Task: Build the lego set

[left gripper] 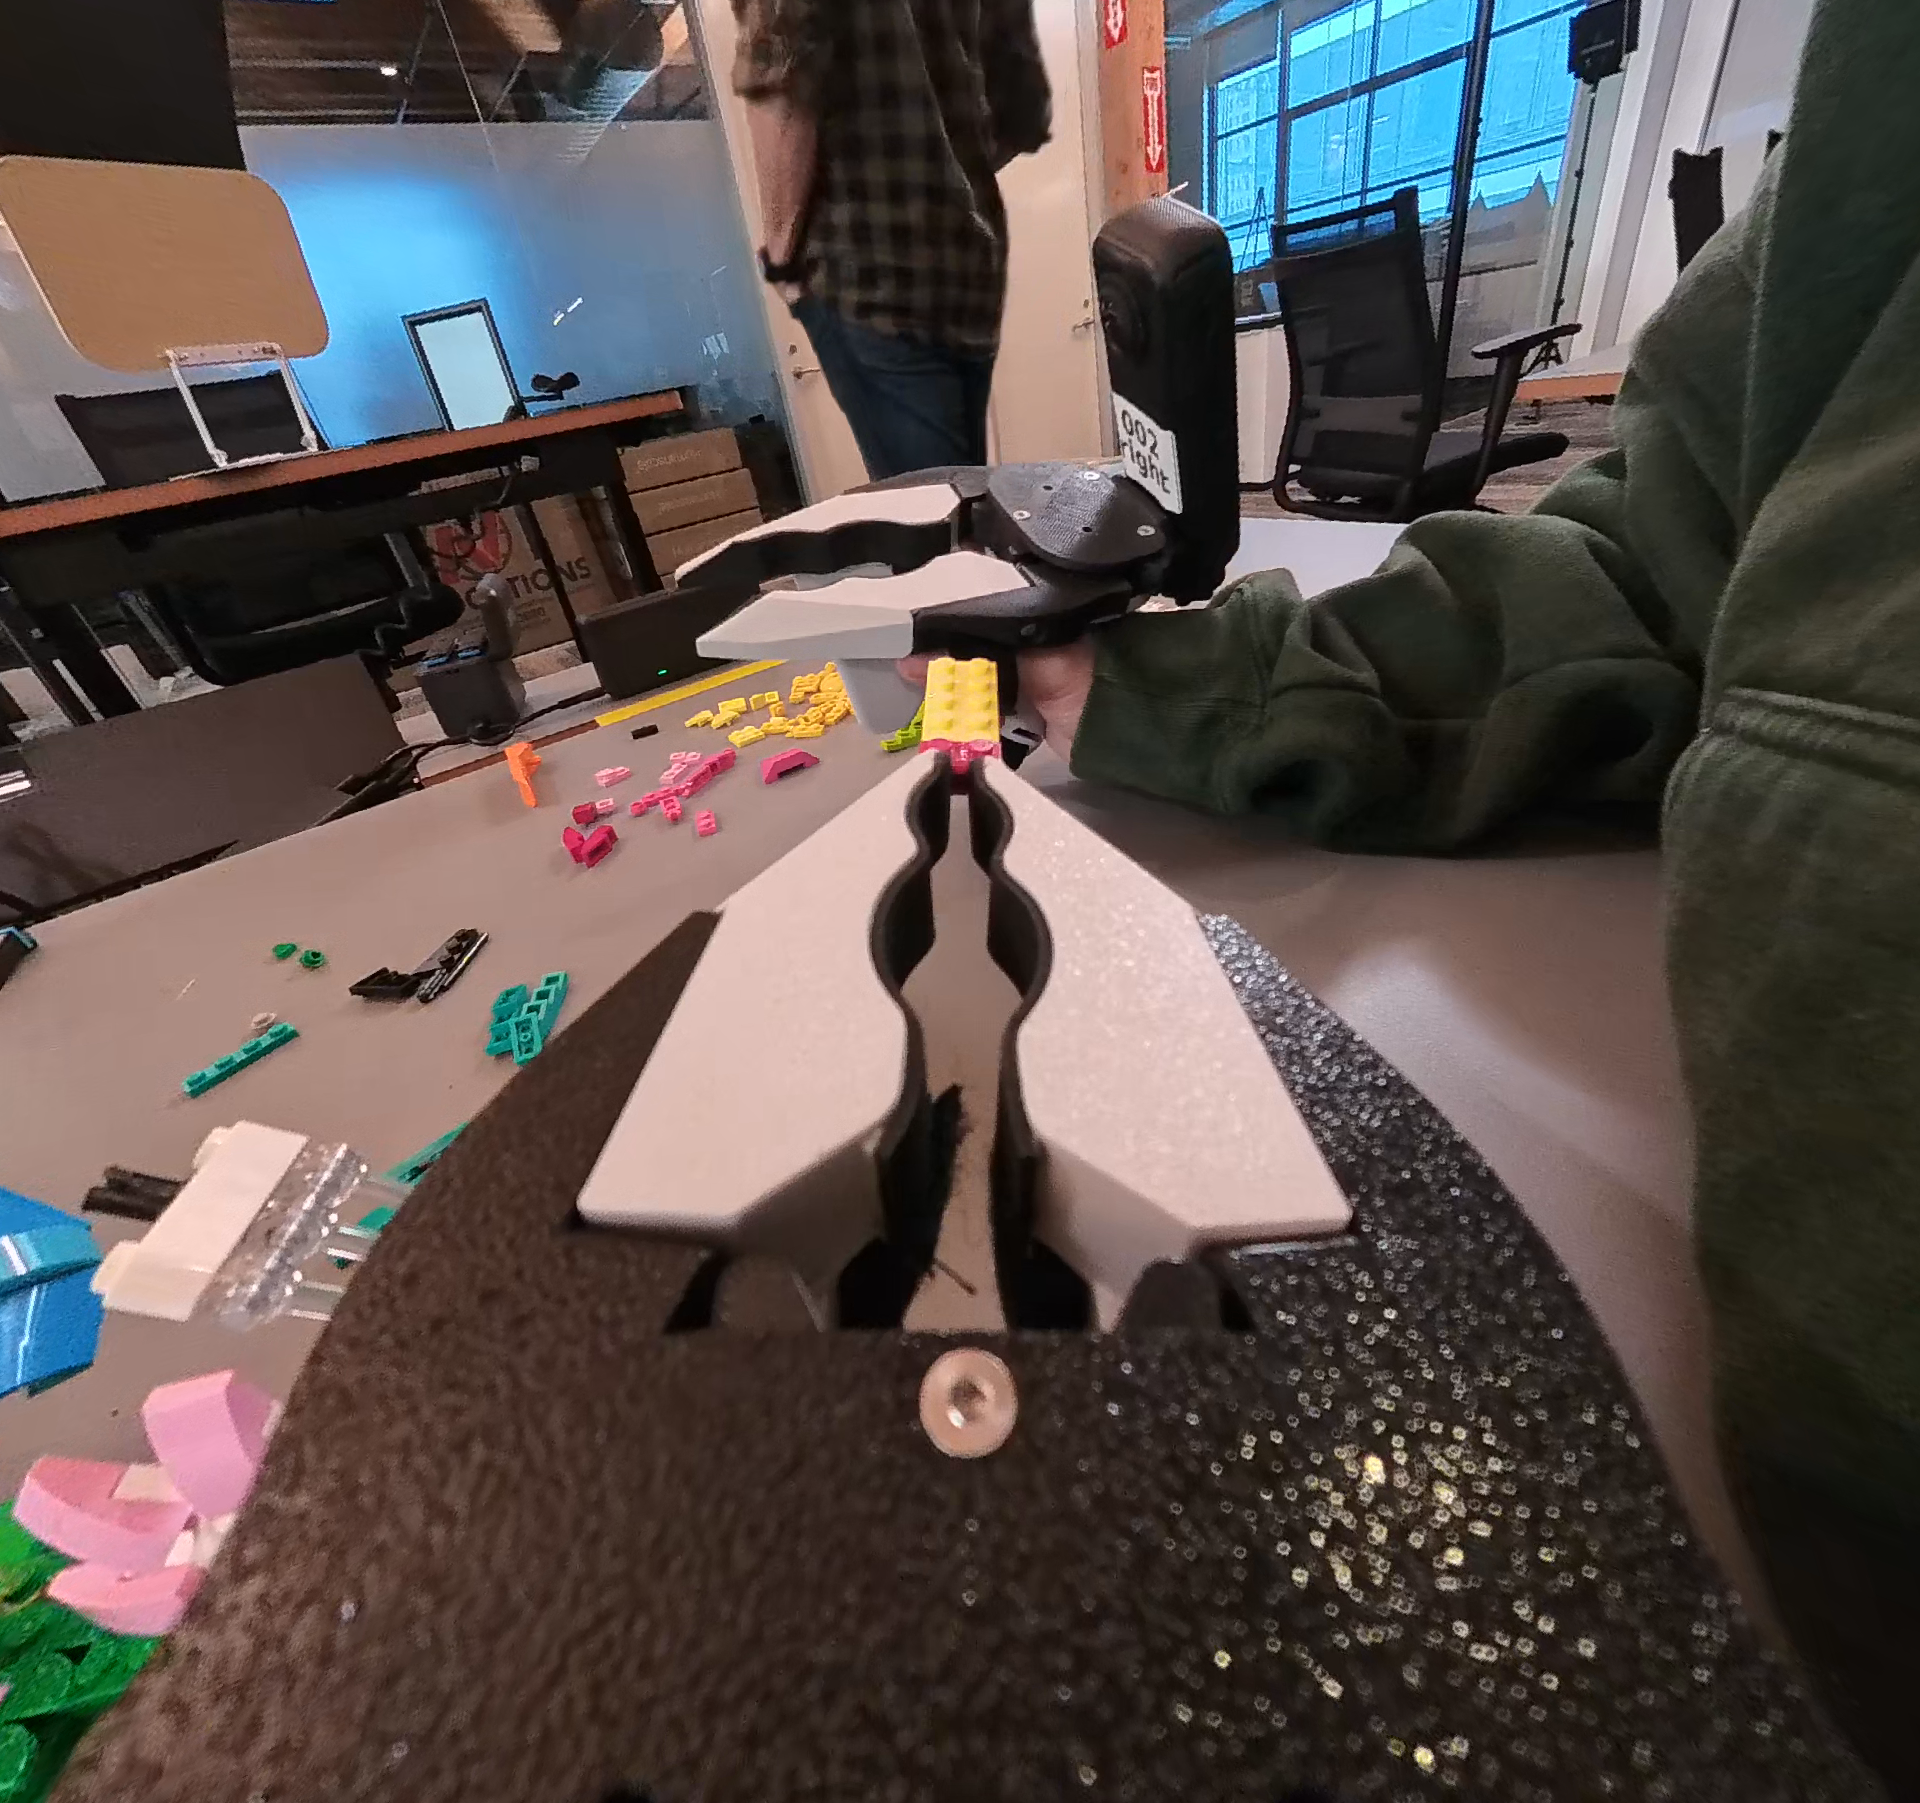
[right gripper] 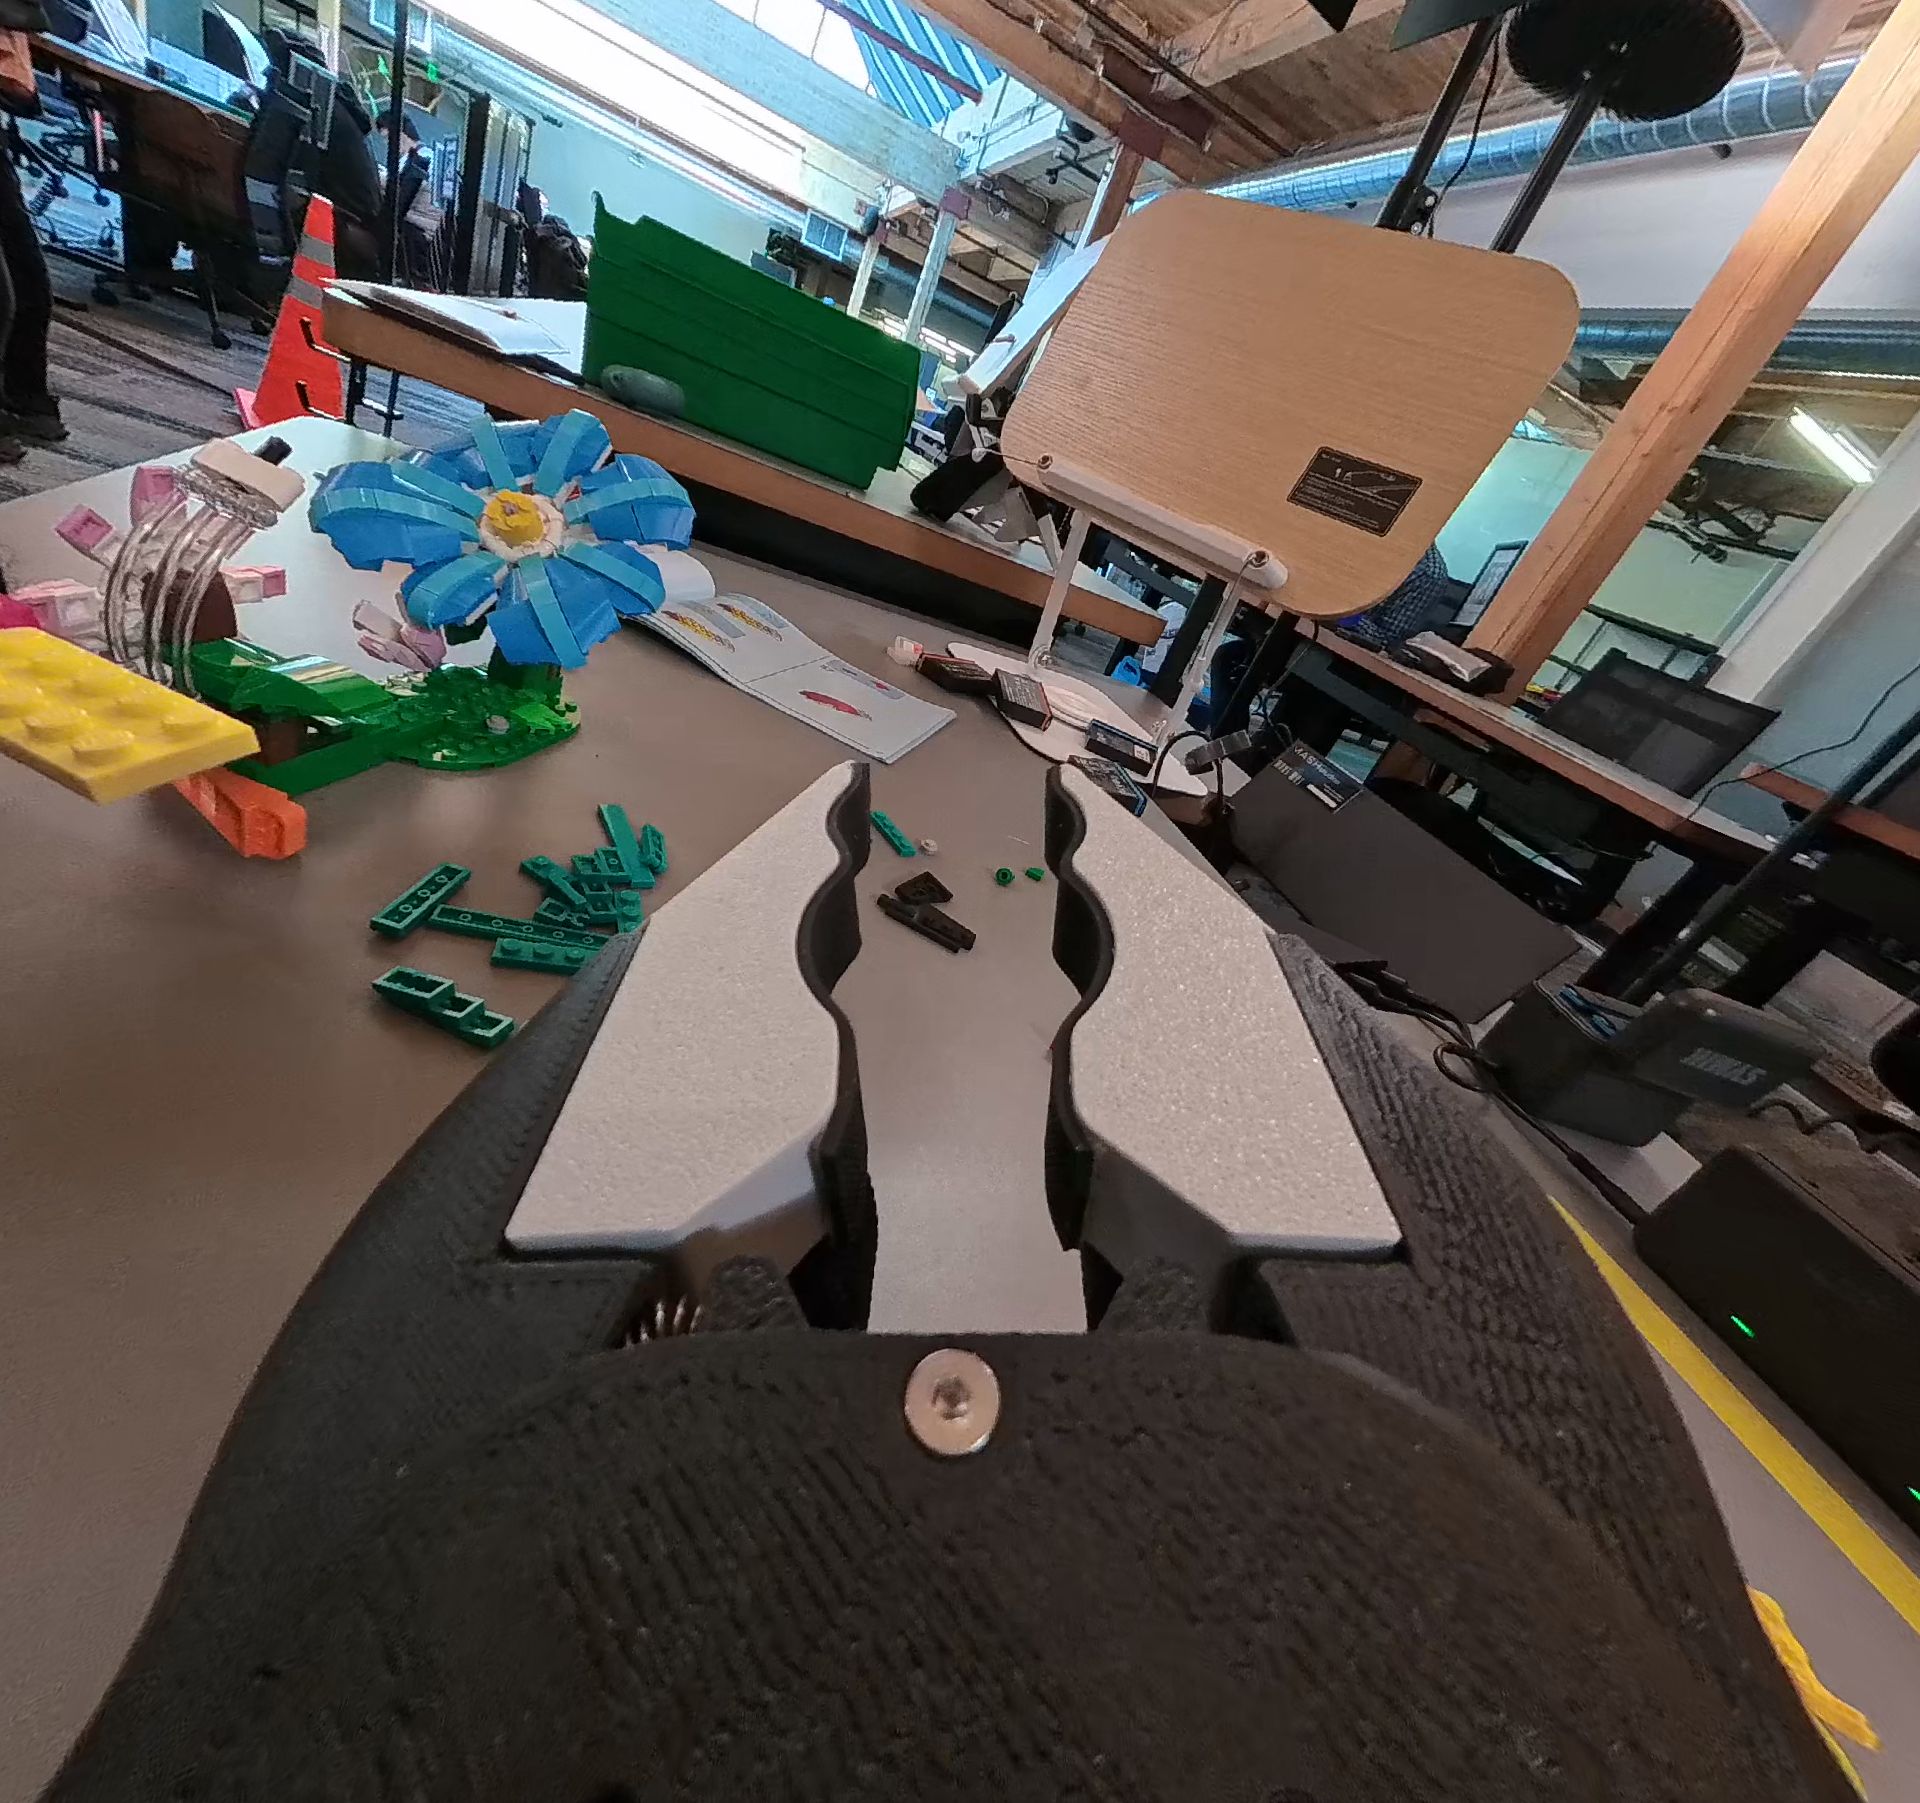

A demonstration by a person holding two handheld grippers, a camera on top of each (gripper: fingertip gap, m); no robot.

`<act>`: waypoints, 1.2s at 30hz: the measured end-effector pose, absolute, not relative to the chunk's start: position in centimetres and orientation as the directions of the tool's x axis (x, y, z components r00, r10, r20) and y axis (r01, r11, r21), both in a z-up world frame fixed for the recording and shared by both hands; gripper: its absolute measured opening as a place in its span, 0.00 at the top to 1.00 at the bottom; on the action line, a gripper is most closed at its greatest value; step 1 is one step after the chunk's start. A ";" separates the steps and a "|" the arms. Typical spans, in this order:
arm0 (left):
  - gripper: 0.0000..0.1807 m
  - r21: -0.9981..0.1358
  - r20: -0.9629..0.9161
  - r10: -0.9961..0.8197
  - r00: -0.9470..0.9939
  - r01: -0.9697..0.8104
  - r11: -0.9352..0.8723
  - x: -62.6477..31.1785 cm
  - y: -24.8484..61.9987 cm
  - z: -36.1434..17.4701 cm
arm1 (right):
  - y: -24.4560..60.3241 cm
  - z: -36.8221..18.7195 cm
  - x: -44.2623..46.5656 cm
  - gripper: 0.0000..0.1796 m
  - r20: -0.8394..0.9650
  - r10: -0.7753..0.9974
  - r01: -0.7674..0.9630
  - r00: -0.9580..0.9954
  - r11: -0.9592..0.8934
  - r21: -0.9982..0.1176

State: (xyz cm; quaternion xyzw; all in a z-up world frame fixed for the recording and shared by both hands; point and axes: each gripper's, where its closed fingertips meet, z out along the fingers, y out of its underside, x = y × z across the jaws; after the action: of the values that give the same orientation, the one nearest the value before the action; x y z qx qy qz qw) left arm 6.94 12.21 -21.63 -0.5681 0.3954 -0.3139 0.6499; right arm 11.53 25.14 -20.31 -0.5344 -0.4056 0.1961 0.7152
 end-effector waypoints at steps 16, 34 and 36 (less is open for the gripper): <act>1.00 -0.988 -0.149 -0.858 0.492 -0.037 0.150 6.9 12.3 -21.6 | 26.3 -18.8 14.7 0.82 0.425 0.560 0.225 0.711 0.392 -0.892; 1.00 -0.987 -0.153 -0.857 0.491 -0.034 0.157 6.9 12.3 -21.5 | 30.9 -21.8 31.0 0.85 0.208 0.410 0.341 0.888 -0.284 -0.896; 1.00 -0.987 -0.155 -0.857 0.491 -0.035 0.158 6.9 12.2 -21.5 | 31.2 -23.8 30.7 0.86 0.146 0.460 0.346 0.876 -0.386 -0.855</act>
State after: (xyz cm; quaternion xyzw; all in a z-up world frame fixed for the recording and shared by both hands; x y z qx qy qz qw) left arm 6.86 12.25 -21.53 -0.5670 0.3934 -0.3155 0.6513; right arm 30.68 31.17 -23.79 -0.8305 -0.2426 0.0574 0.4982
